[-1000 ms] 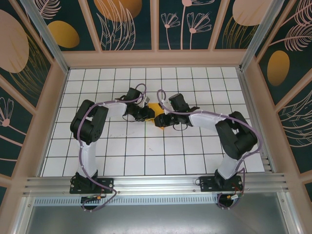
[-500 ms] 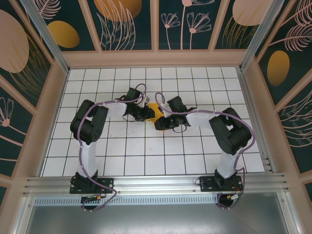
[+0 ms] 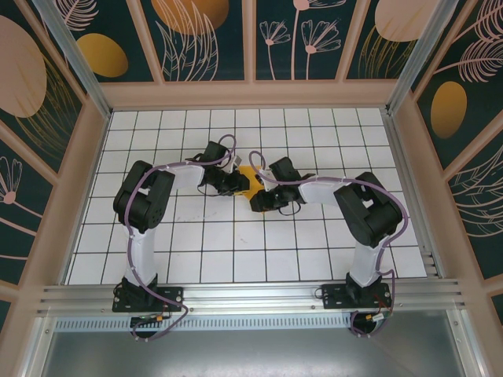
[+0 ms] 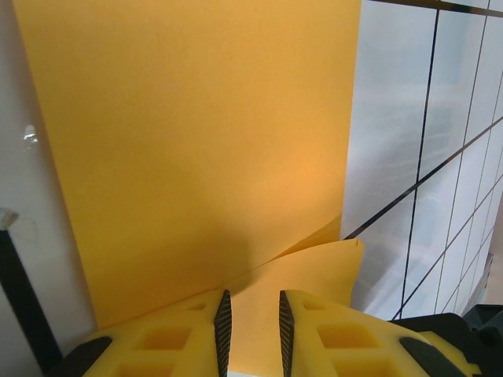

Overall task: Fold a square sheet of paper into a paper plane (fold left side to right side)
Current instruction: Third fold the triangle at the center of the table.

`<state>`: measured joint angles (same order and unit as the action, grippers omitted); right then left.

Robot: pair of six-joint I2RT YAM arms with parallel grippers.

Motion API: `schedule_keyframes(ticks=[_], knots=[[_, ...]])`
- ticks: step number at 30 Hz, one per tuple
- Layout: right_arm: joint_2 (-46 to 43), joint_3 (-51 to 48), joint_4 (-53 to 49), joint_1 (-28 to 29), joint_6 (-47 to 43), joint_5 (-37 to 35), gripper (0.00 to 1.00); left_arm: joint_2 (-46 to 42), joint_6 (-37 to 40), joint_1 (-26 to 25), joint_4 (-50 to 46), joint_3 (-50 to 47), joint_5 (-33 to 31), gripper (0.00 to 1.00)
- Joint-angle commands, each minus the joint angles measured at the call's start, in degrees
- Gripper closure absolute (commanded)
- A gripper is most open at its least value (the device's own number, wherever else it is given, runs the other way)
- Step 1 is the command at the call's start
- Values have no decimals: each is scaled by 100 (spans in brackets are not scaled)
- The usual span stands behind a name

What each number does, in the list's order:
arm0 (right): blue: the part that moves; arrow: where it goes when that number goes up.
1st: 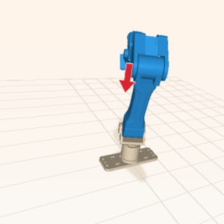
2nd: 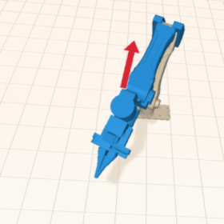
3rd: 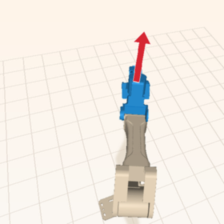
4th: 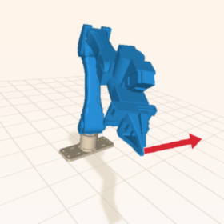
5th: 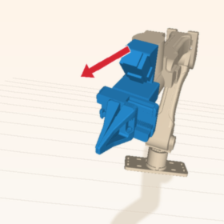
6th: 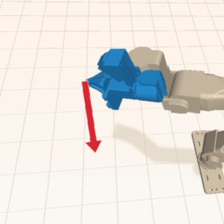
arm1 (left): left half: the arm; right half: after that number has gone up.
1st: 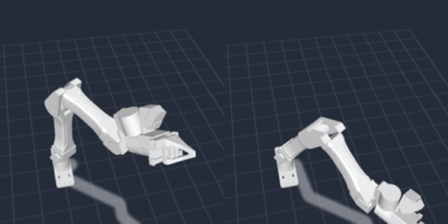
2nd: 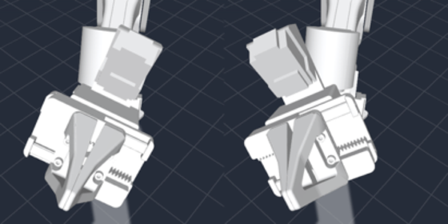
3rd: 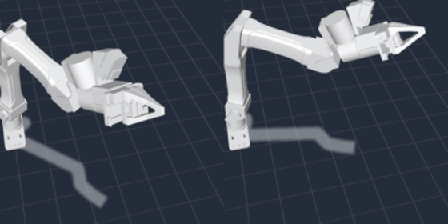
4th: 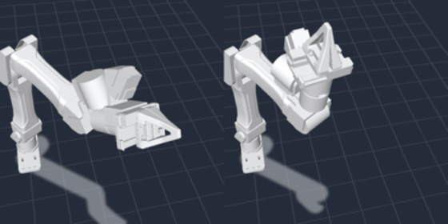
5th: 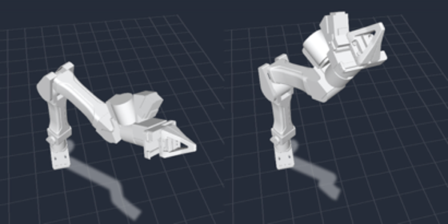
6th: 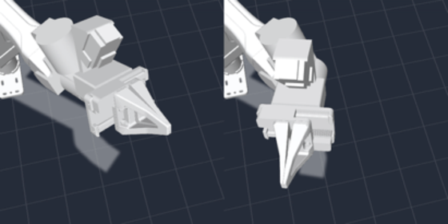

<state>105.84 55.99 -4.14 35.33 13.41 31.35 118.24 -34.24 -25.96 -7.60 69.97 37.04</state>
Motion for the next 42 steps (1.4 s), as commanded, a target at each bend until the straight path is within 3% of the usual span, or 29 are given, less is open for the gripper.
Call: schedule_keyframes(ticks=[1,17,21,30,42], knots=[[97,-115,-187,0,-58,59,72,358,198,-38,-190,-45,-518,72],[-230,-813,-298,-99,300,-230,79,476,260,-36,-381,113,-760,73],[-292,-940,-283,-120,310,-161,86,470,260,-39,-384,113,-751,73],[-347,-1201,-166,-333,487,-141,92,411,266,-36,-427,165,-736,72],[147,-955,-461,-335,640,-173,96,-469,172,-74,-311,115,-356,67]])
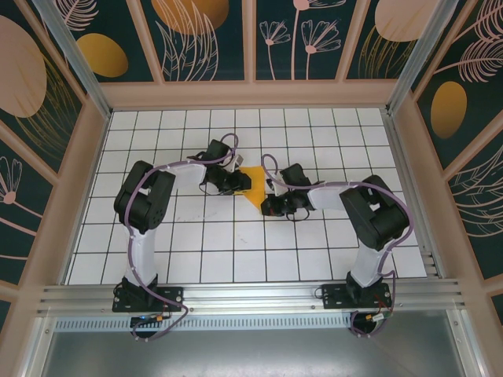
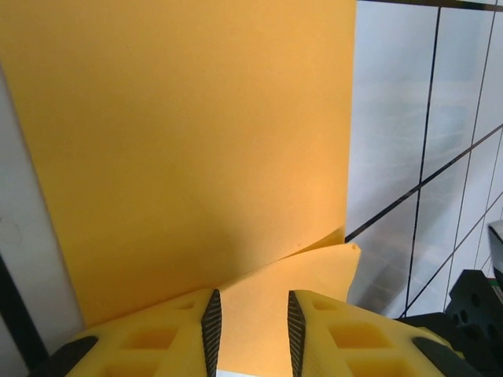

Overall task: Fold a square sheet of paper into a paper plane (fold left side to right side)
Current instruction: Third fold the triangle at the center of the table.

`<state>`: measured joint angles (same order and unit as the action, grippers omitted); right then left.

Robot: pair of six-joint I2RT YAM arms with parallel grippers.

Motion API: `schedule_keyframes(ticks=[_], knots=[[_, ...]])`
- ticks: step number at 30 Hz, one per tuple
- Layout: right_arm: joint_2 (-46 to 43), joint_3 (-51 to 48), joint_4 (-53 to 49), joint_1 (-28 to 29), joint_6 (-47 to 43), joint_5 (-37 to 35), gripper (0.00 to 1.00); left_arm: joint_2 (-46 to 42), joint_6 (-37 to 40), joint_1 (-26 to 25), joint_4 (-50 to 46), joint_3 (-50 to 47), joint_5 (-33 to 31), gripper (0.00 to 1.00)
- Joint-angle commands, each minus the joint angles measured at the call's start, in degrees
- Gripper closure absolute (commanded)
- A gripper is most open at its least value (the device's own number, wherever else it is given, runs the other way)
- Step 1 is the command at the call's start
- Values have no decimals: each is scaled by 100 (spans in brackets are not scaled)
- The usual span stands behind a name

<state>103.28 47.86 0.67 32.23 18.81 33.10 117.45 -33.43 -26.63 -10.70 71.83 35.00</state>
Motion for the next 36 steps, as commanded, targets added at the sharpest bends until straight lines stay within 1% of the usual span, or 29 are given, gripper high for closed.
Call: schedule_keyframes(ticks=[1,5,9,13,18,25,32,34,36], knots=[[433,-115,-990,-22,109,-377,97,-491,82,-24,-11,-109,-153,67],[483,-75,-1085,-24,161,-461,98,-794,-33,-163,6,-286,-130,66],[525,-46,-1095,-23,252,-535,100,-923,-230,-409,214,-516,-62,67],[567,-10,-1102,-17,294,-560,100,-889,-408,-542,426,-687,-31,68],[600,83,-1225,-15,255,-646,100,-611,-555,-721,645,-688,106,69],[616,114,-1267,-6,273,-671,100,-378,-796,-765,848,-751,1,70],[661,127,-1305,-10,288,-734,100,-276,-903,-779,1016,-958,51,70],[682,136,-1330,-6,281,-760,100,-259,-895,-780,1022,-995,-4,70],[714,152,-1385,-6,273,-802,100,-209,-841,-774,968,-984,-198,71]])
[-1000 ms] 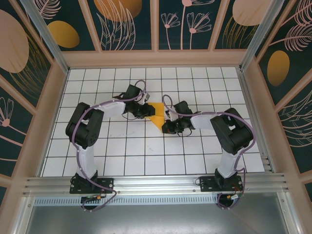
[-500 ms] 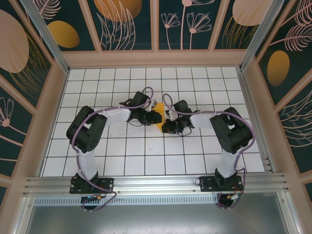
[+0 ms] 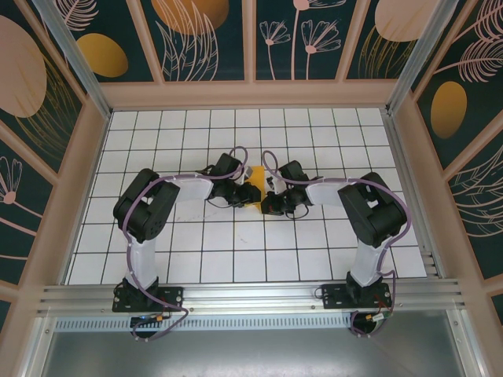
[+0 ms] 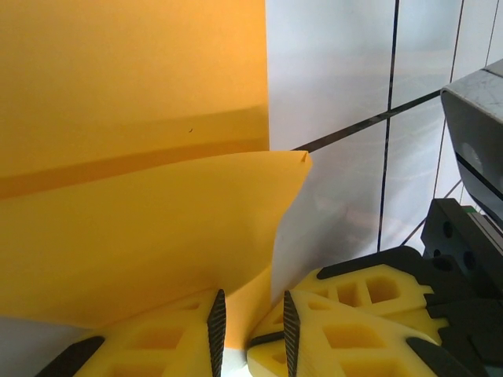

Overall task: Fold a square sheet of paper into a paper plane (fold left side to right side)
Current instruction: Third fold the triangle at the center of the table.

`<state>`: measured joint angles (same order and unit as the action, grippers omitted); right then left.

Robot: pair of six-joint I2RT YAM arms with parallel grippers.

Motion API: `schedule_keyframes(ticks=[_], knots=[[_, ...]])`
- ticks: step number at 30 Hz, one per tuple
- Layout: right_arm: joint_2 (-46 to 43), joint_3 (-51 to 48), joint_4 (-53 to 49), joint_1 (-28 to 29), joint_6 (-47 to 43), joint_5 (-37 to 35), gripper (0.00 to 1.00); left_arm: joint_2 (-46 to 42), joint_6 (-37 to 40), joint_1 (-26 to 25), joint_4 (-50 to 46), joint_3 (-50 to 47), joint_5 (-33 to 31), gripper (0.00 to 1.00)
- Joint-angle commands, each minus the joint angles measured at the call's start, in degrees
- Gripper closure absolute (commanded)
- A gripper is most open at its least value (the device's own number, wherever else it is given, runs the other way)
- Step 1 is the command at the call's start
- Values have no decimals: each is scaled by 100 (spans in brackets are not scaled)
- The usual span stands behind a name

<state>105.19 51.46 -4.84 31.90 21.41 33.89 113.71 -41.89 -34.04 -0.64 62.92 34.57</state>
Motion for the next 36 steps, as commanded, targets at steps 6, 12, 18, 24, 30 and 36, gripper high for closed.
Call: schedule_keyframes(ticks=[6,12,18,24,30,36], knots=[[556,-183,-1045,64,-49,-1131,100,329,242,15,-430,222,-768,70],[571,-185,-1142,62,-49,-1270,100,463,427,244,-662,533,-1072,69],[591,-170,-1203,74,-56,-1341,100,620,570,561,-737,767,-1250,68],[591,-200,-1168,79,-58,-1306,100,801,899,896,-971,1066,-1433,67],[565,-233,-1049,71,-36,-1162,100,983,1164,1228,-1264,1528,-1591,64],[561,-226,-880,71,-58,-918,100,915,1209,1341,-1255,1717,-1215,59]])
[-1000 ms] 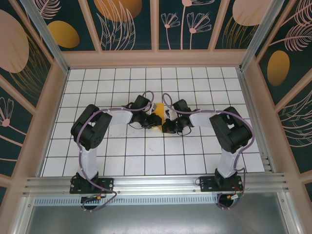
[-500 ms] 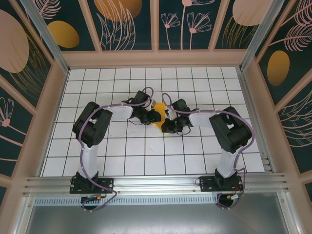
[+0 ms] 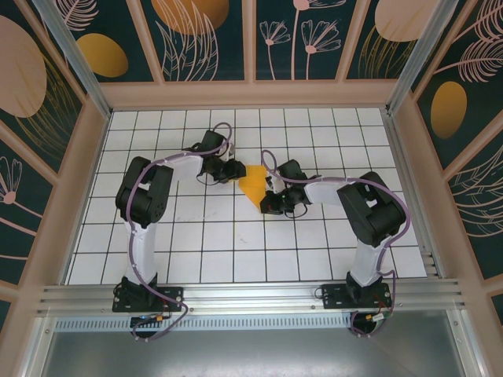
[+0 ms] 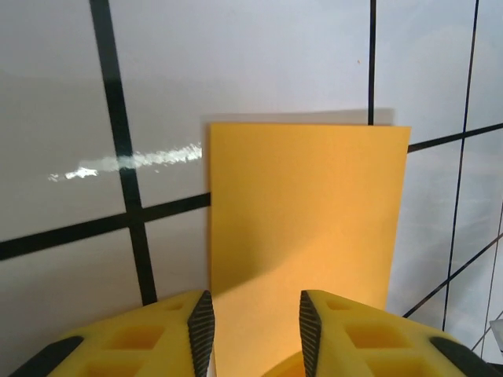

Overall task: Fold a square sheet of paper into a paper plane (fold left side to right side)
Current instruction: Third fold the triangle at the center of the table, then fourth fold the wing at the center of the table.

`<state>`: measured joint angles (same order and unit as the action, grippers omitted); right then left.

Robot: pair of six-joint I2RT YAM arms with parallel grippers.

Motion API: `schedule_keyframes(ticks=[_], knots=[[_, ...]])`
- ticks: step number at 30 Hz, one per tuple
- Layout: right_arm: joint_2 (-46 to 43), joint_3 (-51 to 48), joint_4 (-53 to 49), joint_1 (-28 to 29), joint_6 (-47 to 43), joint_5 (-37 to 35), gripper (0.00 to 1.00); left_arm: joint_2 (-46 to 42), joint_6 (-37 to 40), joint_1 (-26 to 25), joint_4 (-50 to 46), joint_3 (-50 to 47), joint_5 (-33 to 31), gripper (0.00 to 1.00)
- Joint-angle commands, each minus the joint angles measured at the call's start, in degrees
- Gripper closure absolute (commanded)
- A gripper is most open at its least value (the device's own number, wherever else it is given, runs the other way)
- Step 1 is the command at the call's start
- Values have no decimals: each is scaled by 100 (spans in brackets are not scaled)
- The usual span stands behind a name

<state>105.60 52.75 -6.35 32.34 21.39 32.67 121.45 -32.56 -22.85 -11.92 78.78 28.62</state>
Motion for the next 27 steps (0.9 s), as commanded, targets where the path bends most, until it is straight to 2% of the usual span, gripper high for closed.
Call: schedule_keyframes(ticks=[1,6,10,18,21,27], knots=[[507,-352,-704,27,-68,-765,100,89,283,245,-146,173,-584,59],[253,-296,-499,23,-61,-569,100,-308,325,359,-240,271,-394,54],[-219,-217,-344,27,-60,-490,99,-888,323,402,-223,-73,-521,49],[-1110,-18,-461,-69,-297,-557,73,-1964,-204,402,603,-1617,-125,45],[-1160,132,-413,-69,-406,-410,71,-2136,-506,387,1038,-2104,241,45],[-666,721,-259,-62,-442,-98,71,-2058,-823,315,1562,-2614,493,45]])
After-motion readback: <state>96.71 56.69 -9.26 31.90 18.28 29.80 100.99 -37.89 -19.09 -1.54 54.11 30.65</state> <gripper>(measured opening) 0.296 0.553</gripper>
